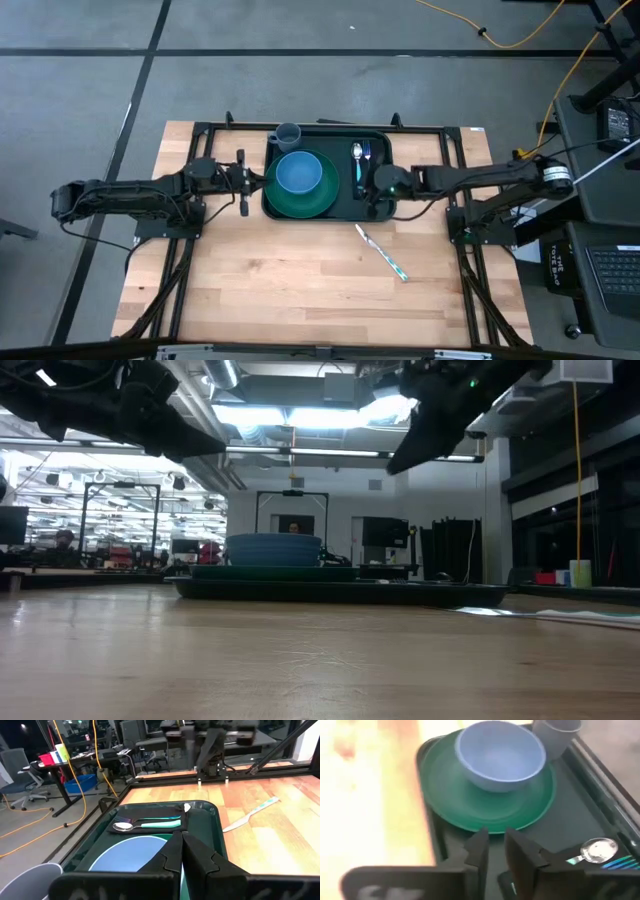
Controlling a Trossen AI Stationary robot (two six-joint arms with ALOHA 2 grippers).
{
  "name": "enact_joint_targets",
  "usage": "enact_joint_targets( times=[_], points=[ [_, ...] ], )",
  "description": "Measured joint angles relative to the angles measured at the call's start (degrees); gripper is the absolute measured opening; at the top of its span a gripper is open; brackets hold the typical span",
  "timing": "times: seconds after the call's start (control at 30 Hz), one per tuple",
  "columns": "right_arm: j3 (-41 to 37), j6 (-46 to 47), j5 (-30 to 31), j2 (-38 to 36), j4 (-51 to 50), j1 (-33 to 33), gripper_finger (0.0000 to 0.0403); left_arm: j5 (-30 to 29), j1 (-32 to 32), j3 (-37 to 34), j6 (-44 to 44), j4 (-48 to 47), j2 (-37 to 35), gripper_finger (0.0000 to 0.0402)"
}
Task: Set up tray
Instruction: Put the white patterned table knife on the black table napkin to the right of the blue fork
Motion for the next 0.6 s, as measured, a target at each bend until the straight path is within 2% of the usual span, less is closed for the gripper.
enact_joint_targets(
  times=[0.17, 0.37, 0.6],
  points=[
    [1.7, 4.78, 5.26, 0.0, -4.4, 5.35, 0.001, 0.02, 0.0, 0.0, 0.0, 0.02, -0.02, 0.0004],
    [2.04, 12.73, 9.51, 0.02, -6.21, 11.99, 0.0014, 0.02, 0.0, -0.01, 0.0, 0.17, -0.01, 0.0004],
    [3.14, 28.63, 10.33, 0.04, -16.62, 18.24, 0.0009, 0.04, 0.0, -0.04, 0.0, 0.2, 0.0, 0.0004]
  ],
)
